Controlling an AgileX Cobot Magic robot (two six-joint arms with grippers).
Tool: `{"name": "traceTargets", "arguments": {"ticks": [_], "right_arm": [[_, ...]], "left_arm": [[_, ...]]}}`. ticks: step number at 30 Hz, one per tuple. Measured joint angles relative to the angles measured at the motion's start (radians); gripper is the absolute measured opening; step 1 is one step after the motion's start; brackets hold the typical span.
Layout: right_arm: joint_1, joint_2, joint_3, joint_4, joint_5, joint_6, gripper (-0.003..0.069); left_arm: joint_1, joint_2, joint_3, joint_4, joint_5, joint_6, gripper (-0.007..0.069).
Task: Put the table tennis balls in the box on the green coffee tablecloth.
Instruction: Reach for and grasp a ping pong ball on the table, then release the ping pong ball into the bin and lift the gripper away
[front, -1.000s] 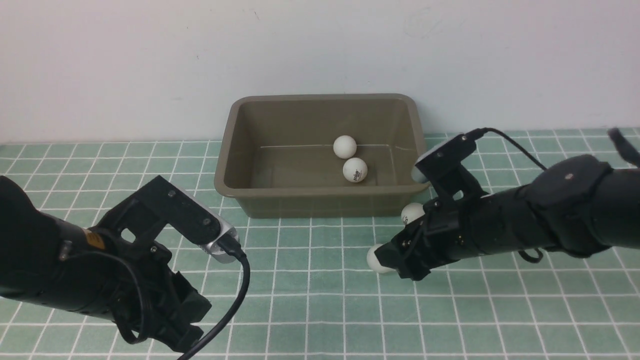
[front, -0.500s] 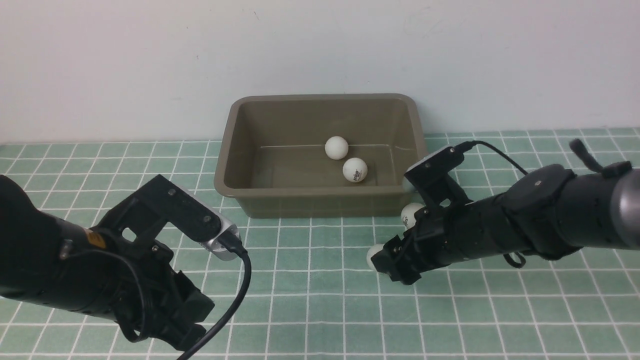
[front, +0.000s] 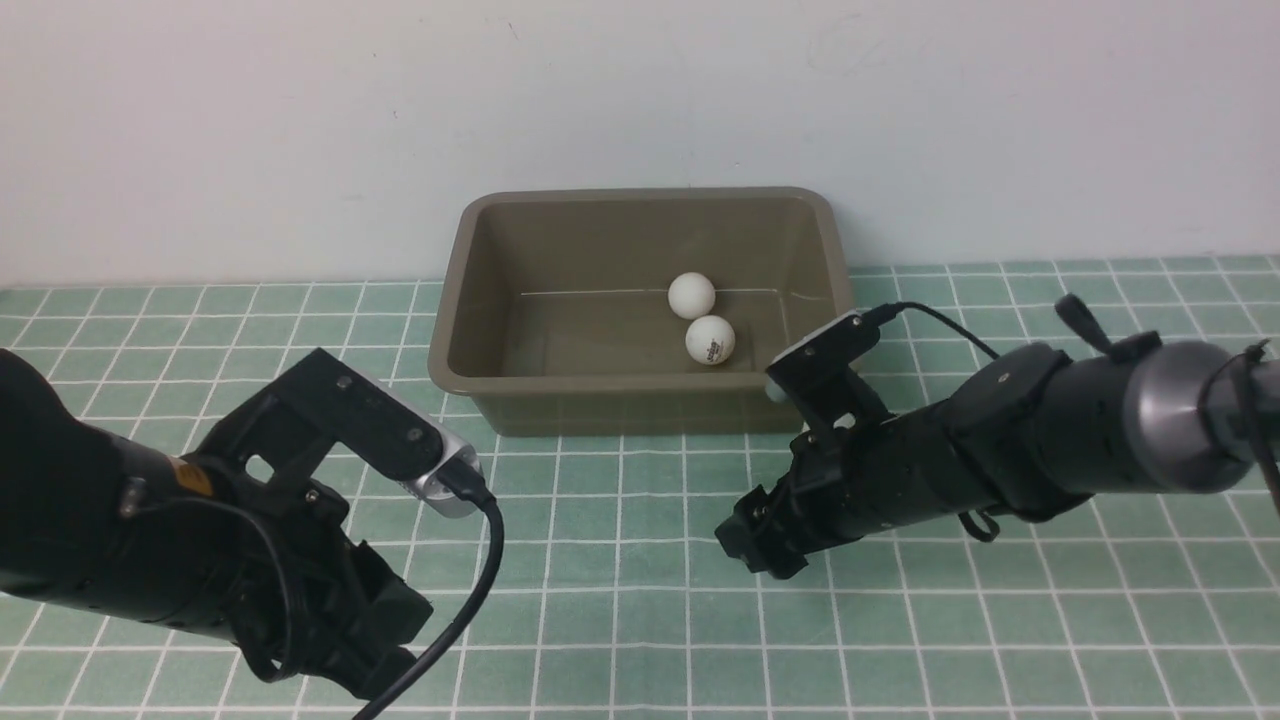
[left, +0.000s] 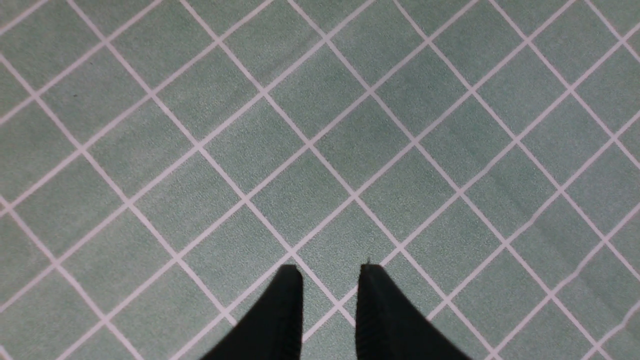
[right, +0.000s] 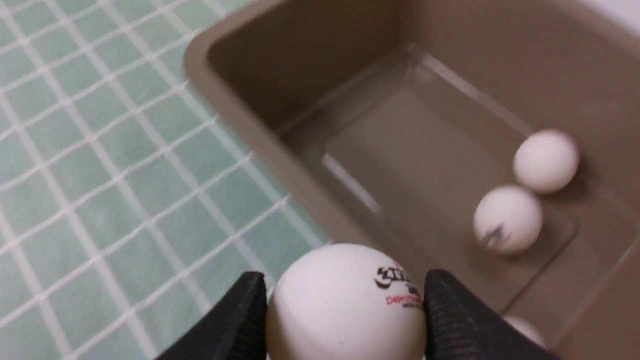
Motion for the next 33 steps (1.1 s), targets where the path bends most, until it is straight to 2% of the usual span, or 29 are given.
{"name": "traceTargets", "arguments": {"ticks": [6, 10, 16, 22, 26, 30, 33], "right_arm": [[0.000, 0.187, -0.246, 0.002, -0.015, 0.024, 0.0360], [-0.005, 0.287, -0.316, 0.002, -0.010, 0.042, 0.0360], [-0.012, 0.326, -0.340, 0.000, 0.058, -0.045, 0.0360], [-0.012, 0.326, -0.343, 0.023, -0.015, -0.054, 0.0542], [-0.015, 0.326, -0.343, 0.024, -0.053, -0.056, 0.0617], [-0.032, 0.307, -0.343, 0.021, -0.062, -0.057, 0.0635], [-0.083, 0.237, -0.343, -0.020, -0.056, -0.048, 0.0608]], "left_arm": [[0.000, 0.000, 0.000, 0.000, 0.000, 0.000, 0.0143], [0.000, 0.000, 0.000, 0.000, 0.000, 0.000, 0.0143], [0.000, 0.000, 0.000, 0.000, 0.000, 0.000, 0.0143], [0.000, 0.000, 0.000, -0.001, 0.000, 0.000, 0.0143], [0.000, 0.000, 0.000, -0.004, 0.000, 0.000, 0.0143], [0.000, 0.000, 0.000, -0.006, 0.000, 0.000, 0.0143], [0.000, 0.000, 0.000, -0.008, 0.000, 0.000, 0.0143]]}}
